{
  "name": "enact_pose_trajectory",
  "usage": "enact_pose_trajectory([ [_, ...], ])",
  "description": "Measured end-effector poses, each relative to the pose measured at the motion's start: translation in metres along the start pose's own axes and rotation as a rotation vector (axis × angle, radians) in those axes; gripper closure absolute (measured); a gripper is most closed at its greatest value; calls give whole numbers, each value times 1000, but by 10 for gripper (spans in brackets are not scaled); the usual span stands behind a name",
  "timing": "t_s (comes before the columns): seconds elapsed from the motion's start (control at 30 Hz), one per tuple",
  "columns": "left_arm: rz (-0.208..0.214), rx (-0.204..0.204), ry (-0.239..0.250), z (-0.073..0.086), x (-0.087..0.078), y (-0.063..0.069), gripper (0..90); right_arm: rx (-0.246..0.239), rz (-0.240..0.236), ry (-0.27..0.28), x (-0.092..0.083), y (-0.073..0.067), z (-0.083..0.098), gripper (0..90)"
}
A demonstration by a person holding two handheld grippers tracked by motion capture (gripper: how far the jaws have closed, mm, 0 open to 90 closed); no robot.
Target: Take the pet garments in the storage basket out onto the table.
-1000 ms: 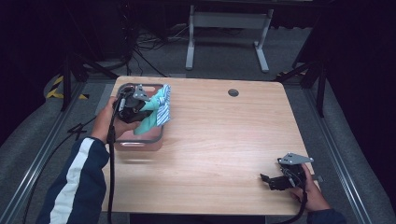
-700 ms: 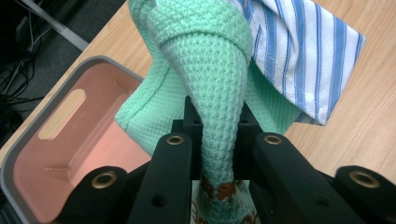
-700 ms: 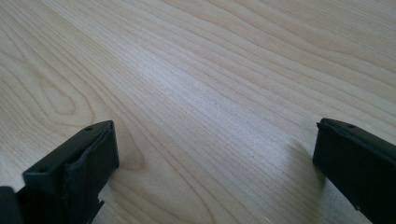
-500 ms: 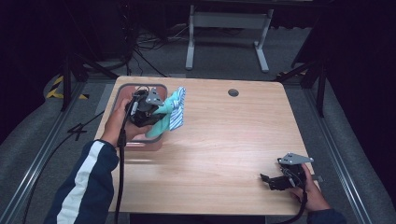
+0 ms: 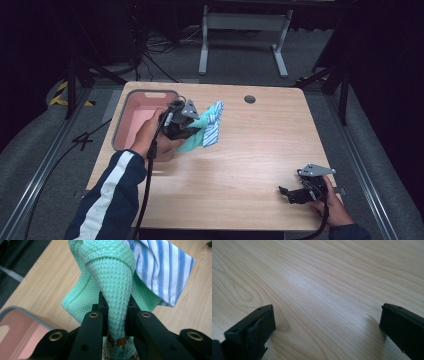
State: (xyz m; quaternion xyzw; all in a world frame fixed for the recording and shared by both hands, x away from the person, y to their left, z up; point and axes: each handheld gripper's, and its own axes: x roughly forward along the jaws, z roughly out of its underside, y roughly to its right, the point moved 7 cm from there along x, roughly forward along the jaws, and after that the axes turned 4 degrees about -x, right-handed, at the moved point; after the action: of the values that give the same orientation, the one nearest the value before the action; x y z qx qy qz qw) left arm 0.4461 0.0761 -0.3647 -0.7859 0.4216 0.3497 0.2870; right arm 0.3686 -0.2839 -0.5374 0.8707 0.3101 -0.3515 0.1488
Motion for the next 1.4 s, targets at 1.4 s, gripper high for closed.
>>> enact_pose_trajectory([
  [1.4,130,-5,-167,8,141,46,802,0,1,-1,0,0,0,5],
])
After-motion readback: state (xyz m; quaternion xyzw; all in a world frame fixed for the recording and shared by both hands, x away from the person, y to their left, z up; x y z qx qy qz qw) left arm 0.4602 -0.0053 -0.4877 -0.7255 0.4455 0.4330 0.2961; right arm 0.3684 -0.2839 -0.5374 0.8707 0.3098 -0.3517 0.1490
